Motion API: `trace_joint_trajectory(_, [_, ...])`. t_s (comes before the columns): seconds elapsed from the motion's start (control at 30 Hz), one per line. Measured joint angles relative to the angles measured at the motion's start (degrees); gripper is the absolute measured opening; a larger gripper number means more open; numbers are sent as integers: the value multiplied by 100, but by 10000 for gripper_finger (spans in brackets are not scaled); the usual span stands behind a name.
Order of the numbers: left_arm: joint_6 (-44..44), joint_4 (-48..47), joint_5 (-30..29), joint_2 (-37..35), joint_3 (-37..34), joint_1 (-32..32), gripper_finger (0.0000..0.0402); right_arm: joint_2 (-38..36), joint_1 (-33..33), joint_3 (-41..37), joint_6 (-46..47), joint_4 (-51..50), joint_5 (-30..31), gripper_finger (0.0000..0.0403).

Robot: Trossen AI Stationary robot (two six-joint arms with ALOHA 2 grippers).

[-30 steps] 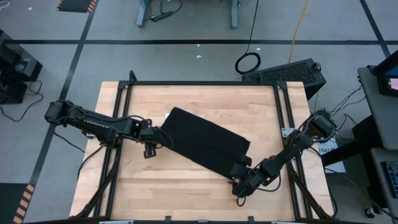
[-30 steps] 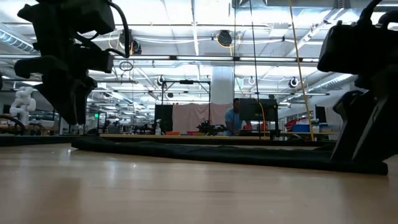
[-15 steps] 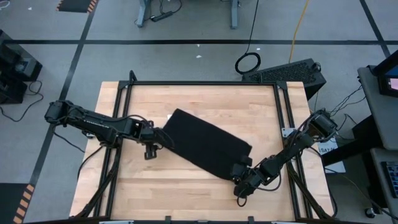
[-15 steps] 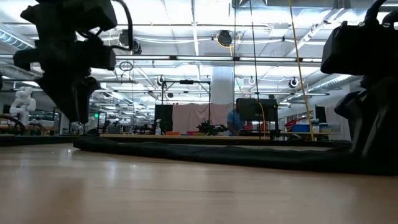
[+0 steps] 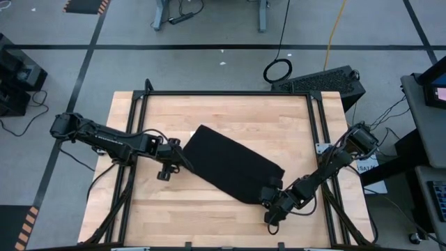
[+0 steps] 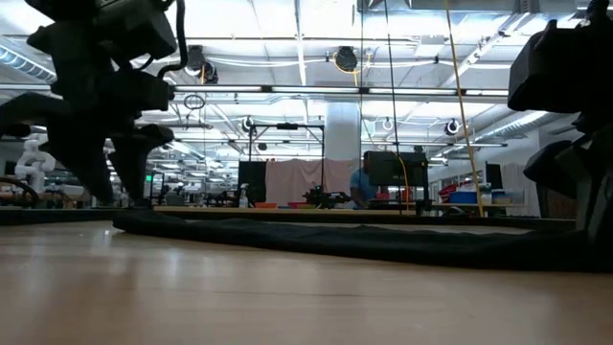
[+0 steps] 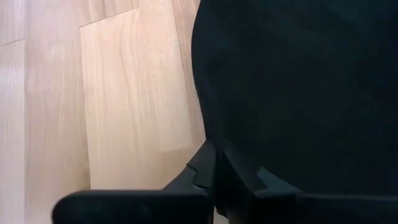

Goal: Roll napkin
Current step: Fold the black napkin

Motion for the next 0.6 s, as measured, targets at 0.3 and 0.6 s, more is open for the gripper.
trace_joint_trajectory(0.3, [519,82,-116,237,-139,116,198,1,29,-2,-21,-1,0,12])
trace_joint_trajectory(0.6, [784,786,-98,756,-202,134,174,3,25,-2,-24,-19,-85,12])
